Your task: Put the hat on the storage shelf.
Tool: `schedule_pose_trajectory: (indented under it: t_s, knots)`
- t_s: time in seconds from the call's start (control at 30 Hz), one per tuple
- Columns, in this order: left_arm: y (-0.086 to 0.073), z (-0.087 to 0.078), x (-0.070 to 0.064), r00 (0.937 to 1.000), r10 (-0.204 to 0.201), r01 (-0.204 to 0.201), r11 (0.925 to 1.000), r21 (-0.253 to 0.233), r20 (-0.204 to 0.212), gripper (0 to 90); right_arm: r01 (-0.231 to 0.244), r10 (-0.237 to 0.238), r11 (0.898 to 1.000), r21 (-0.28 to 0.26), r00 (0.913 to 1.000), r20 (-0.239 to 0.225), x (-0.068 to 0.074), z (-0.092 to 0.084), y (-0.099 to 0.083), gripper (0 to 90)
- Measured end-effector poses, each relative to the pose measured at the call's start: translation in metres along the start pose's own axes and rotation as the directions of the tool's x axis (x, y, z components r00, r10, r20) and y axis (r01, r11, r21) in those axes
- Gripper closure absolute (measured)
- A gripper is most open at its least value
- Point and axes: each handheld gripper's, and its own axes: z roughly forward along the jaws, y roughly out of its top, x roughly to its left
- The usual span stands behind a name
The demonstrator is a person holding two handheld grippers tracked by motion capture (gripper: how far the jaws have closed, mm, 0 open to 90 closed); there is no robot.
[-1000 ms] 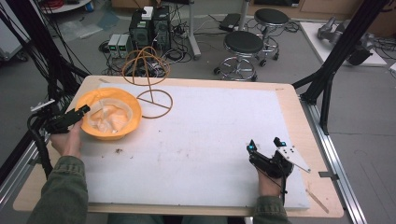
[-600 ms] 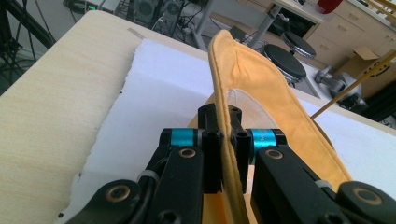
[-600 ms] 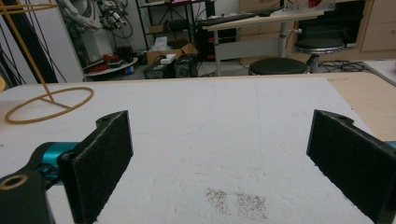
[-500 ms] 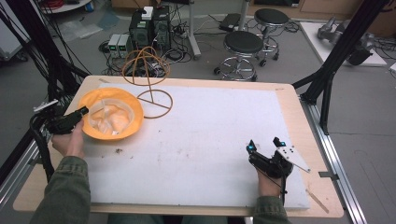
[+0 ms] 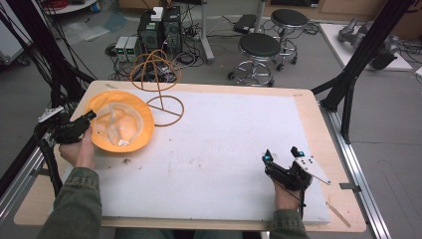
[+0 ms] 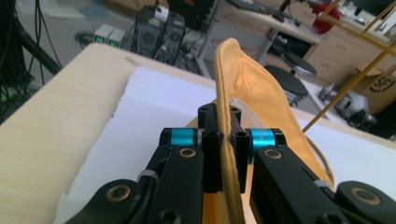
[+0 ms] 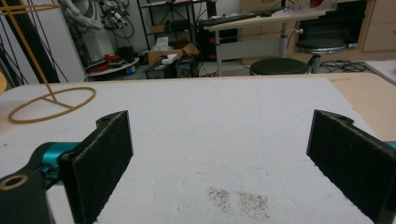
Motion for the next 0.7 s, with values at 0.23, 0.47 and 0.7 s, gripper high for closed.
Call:
schedule_pose_trajectory:
  t_s: [0.23, 0.47, 0.7]
  knots:
    - [0.009, -0.007, -0.016, 0.9976, 0.062, -0.064, 0.9944, -0.084, -0.03, 87.3, -0.001, 0.001, 1.0, -0.001, 1.0, 0.001, 0.0, 0.0, 0.0, 5.8]
    - [0.018, -0.009, -0.033, 0.9904, 0.126, -0.133, 0.9798, -0.149, -0.056, 87.3, 0.0, 0.0, 1.0, -0.004, 1.0, 0.001, 0.0, 0.0, 0.0, 5.8]
    - [0.029, -0.005, -0.051, 0.9817, 0.169, -0.182, 0.9676, -0.175, -0.087, 87.4, -0.004, 0.004, 1.0, -0.006, 1.0, -0.004, 0.0, 0.0, 0.0, 5.8]
